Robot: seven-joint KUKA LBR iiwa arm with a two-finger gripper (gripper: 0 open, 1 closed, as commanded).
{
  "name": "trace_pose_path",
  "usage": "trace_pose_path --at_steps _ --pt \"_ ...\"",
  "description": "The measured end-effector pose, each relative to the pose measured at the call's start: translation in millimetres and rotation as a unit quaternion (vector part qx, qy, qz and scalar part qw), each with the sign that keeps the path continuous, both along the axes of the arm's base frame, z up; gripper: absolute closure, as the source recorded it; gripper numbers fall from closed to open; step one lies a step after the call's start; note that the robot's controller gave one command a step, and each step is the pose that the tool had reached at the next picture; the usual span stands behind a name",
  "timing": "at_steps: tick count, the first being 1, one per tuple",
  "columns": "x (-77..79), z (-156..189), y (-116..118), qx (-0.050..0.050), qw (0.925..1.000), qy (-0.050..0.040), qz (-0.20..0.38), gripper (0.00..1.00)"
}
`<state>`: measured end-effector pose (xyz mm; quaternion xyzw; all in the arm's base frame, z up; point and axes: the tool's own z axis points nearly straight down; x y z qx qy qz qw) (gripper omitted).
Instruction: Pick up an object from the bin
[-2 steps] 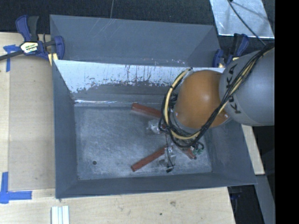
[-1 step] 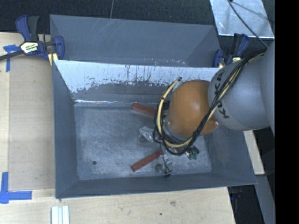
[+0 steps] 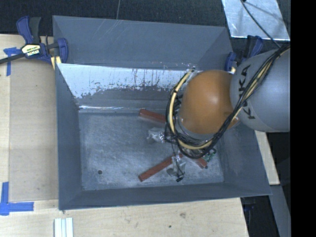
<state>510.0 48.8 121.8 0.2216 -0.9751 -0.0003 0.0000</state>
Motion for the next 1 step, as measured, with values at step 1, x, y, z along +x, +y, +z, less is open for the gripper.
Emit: trace_pose_path --at_steps 1 --pt "2.1 -53.1 -10.7 0.000 0.9999 -0.0027 -0.015 0.00"
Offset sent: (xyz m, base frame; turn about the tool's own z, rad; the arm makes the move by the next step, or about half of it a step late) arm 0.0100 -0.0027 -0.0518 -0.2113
